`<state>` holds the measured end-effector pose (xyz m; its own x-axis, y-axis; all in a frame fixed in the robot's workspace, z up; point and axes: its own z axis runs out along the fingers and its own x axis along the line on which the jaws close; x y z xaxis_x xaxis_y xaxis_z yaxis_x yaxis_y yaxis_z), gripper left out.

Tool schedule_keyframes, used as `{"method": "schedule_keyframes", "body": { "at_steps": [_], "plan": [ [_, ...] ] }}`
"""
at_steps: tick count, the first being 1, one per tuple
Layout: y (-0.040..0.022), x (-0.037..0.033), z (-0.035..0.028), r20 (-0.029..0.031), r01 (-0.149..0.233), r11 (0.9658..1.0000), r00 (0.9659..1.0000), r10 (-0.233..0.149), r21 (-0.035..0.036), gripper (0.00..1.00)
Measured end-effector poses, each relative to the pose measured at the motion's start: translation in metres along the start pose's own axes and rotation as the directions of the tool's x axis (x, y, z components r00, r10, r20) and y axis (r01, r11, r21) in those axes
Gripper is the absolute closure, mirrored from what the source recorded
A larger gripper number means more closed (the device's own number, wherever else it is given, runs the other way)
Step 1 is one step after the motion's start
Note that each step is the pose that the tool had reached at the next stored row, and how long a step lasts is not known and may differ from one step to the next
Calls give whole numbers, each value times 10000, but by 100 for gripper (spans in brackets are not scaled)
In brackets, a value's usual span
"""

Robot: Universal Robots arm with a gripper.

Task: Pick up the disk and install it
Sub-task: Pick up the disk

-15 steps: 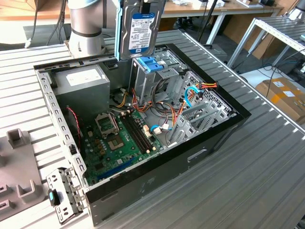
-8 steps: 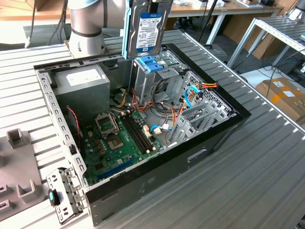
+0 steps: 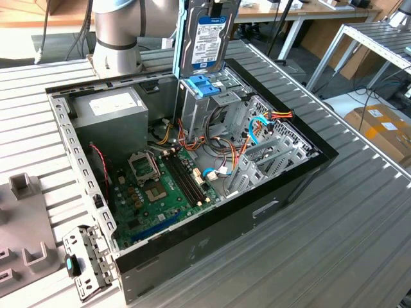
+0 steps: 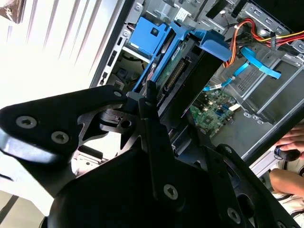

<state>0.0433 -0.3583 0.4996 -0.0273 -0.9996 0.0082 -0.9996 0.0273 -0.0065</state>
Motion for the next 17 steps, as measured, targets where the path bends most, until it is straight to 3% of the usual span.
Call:
{"method": "schedule_keyframes", "body": {
  "at_steps": [4, 17],
  "plan": [
    [-38, -2, 0, -1, 4, 10000, 10000, -4, 0, 65],
    [-43, -1, 0, 0, 2, 10000, 10000, -2, 0, 65]
  ]
}}
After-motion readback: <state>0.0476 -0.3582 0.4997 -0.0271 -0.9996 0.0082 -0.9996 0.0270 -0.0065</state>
